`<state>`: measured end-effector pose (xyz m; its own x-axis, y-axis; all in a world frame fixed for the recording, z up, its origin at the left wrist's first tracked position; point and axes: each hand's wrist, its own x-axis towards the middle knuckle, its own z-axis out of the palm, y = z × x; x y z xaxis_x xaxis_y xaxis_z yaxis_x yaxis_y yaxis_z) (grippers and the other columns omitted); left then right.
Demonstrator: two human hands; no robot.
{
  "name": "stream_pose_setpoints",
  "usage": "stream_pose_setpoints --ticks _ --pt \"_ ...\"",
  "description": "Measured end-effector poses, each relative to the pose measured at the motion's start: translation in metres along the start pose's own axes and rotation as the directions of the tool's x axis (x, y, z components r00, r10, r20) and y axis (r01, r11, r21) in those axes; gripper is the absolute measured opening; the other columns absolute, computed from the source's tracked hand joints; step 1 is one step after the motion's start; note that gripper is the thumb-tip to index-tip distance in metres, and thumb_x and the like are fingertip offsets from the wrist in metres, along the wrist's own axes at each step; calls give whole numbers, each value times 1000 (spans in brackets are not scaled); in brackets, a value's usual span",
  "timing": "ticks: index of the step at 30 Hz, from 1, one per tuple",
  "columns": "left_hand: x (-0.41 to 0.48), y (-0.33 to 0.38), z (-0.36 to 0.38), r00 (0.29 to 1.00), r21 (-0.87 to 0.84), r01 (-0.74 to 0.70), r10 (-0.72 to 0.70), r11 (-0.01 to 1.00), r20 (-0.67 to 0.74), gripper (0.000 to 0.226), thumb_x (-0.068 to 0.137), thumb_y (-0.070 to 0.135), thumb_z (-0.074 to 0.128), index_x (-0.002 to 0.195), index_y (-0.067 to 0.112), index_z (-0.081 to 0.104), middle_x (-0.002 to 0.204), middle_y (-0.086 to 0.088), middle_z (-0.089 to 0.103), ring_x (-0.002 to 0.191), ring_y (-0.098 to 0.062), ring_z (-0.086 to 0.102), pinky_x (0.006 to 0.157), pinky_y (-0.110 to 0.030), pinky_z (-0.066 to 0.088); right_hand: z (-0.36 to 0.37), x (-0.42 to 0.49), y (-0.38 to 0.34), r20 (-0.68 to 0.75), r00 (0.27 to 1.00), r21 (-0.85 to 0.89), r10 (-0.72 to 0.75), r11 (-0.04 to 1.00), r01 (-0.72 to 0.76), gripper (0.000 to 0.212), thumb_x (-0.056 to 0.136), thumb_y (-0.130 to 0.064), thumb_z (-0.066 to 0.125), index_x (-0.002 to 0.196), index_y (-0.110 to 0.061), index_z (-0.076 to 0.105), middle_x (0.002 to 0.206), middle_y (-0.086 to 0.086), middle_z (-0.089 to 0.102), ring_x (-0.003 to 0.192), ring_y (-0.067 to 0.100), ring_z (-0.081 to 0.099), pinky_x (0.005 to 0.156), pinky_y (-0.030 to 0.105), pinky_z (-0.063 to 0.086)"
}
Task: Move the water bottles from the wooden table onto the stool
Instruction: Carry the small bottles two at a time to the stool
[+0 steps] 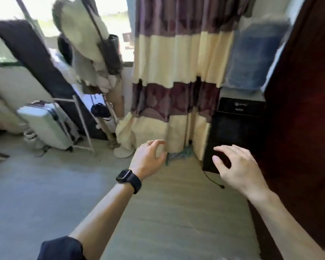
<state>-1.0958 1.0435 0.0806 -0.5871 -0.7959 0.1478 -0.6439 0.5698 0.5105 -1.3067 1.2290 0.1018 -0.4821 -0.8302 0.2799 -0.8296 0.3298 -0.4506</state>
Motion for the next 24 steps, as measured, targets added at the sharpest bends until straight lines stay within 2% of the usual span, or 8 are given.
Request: stream_pose_setpoints --ticks 2,5,8,11,14,18,24 --pt "-30 -68 -55 984 -6 144 -144 990 -108 42 93 36 61 134 29 58 134 1 59 122 -20 55 105 -37 43 36 34 -70 50 985 38 -163 986 161 32 93 -38 63 123 -27 67 126 -6 67 131 23 46 111 29 30" --pt "-86 -169 -133 905 5 354 -341 935 -253 43 92 36 63 134 27 58 132 -2 61 125 -23 54 105 -38 44 89 66 -187 93 922 131 -377 922 364 33 92 -38 65 123 -27 67 126 -7 66 132 21 44 110 21 24" --pt "-141 -249 -205 789 8 526 -485 850 -376 45 92 36 63 135 25 58 134 -4 61 126 -24 54 104 -37 44 139 72 -305 122 813 228 -569 814 535 34 92 -39 65 124 -28 66 126 -6 66 132 21 45 114 28 27" --pt "-186 -306 -266 674 -7 641 -567 768 -474 44 92 37 61 135 26 57 136 -3 60 127 -24 53 102 -37 44 187 69 -406 165 682 305 -712 695 651 37 93 -44 60 128 -31 62 128 -7 65 133 23 44 116 36 32" --pt "-226 -347 -311 571 -54 707 -614 706 -544 43 91 37 61 133 27 58 135 -2 60 126 -23 53 103 -36 43 224 63 -487 210 574 355 -791 609 710 40 95 -51 53 132 -36 57 135 -11 60 136 21 40 115 37 33" --pt "-255 -395 -344 479 -87 774 -668 628 -569 43 91 37 62 133 27 58 135 -4 59 127 -24 53 105 -36 42 267 62 -553 232 508 429 -830 556 712 40 95 -53 53 132 -39 56 138 -14 56 138 17 35 114 37 34" --pt "-243 -465 -386 434 -93 800 -678 593 -593 42 89 37 63 130 29 59 134 -3 60 127 -24 53 106 -37 42 328 98 -631 232 424 457 -875 483 747 42 93 -56 52 132 -41 55 138 -14 55 135 19 39 111 34 36"
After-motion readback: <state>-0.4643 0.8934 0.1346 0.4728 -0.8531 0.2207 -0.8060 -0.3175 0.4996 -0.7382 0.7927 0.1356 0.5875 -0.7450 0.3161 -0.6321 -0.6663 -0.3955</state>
